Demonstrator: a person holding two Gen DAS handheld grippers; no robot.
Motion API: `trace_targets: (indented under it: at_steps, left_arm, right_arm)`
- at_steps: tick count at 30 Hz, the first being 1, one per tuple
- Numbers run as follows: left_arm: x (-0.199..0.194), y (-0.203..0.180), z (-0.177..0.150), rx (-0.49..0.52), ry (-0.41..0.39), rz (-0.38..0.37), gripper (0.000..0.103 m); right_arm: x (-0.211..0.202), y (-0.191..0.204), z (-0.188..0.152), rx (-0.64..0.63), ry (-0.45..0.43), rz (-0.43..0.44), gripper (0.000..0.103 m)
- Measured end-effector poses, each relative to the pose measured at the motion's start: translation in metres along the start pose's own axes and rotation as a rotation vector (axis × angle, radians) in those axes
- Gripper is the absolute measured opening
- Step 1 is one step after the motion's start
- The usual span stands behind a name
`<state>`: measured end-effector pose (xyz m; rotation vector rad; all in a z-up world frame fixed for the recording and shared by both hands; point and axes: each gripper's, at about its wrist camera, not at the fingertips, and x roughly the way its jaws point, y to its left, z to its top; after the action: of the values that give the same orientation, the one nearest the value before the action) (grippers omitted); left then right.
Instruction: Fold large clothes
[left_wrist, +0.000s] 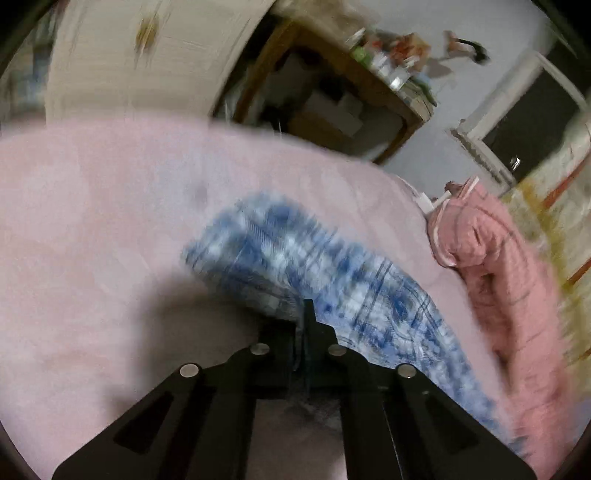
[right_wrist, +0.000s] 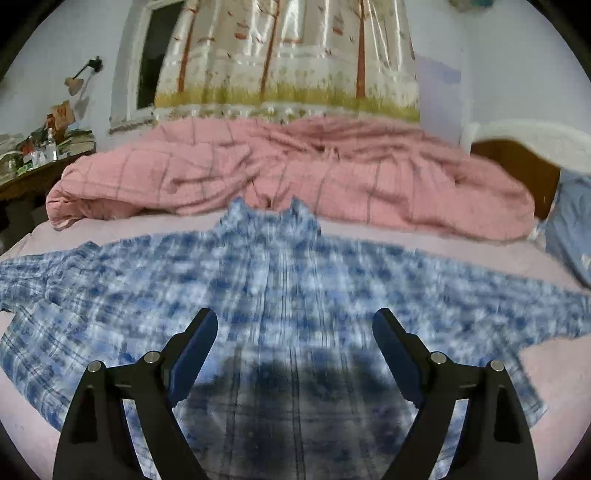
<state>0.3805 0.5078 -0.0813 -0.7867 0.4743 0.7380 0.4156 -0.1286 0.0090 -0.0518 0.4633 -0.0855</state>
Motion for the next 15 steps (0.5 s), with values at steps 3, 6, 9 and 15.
trace_targets:
  at_steps: [3, 6, 9, 15]
  left_arm:
    - [-0.028, -0.035, -0.007, 0.177, -0.117, -0.065, 0.002]
    - [-0.049, -0.061, -0.022, 0.290, -0.190, -0.103, 0.002]
    - [-0.078, -0.090, -0.038, 0.419, -0.271, -0.169, 0.002]
    - [-0.157, -0.168, -0.061, 0.518, -0.317, -0.364, 0.002]
  right_arm:
    - [0.001, -0.005, 0.009, 0.091, 0.002, 0.054, 0.088]
    - [0.007, 0.004, 0.015, -0.003, -0.006, 0.010, 0.088]
    - [0.006, -0.003, 0.025, -0.039, -0.050, -0.029, 0.088]
    - [0.028, -0.053, 0.041, 0.129, -0.044, 0.017, 0.088]
